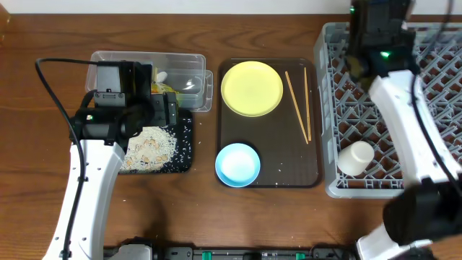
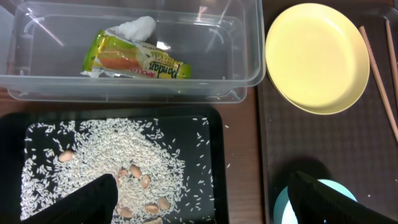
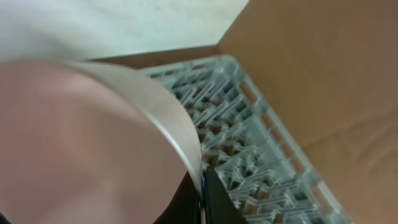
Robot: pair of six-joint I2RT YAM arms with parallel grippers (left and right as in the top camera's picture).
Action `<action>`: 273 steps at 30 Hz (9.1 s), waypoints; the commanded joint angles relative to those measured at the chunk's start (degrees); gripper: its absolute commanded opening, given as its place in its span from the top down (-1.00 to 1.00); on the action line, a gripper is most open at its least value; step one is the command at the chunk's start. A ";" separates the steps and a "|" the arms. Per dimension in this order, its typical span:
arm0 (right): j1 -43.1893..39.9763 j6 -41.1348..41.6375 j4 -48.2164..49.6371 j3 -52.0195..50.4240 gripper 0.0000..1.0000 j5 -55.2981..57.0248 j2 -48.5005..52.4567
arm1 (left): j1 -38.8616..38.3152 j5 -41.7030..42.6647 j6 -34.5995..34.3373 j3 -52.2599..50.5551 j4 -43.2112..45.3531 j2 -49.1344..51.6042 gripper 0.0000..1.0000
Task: Sort waste into correct bins and load items into the dishwasher rack
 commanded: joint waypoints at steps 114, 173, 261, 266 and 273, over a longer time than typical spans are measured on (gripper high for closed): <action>6.23 17.53 -32.83 -1.01 0.98 -5.18 -19.71 | 0.24 -0.37 0.31 1.57 -0.15 0.17 -0.82; 8.66 2.43 -35.01 -1.92 0.98 16.04 9.35 | 0.24 -0.37 0.31 1.57 -0.15 0.17 -0.82; 17.64 25.59 4.96 -17.79 -0.13 -41.03 12.81 | 0.24 -0.37 0.31 1.57 -0.15 0.17 -0.82; 17.16 25.31 6.27 -17.77 -0.02 -41.03 15.26 | 0.24 -0.37 0.31 1.57 -0.15 0.17 -0.83; 16.46 24.92 3.30 -17.75 0.61 -41.05 16.20 | 0.24 -0.37 0.31 1.57 -0.15 0.17 -0.83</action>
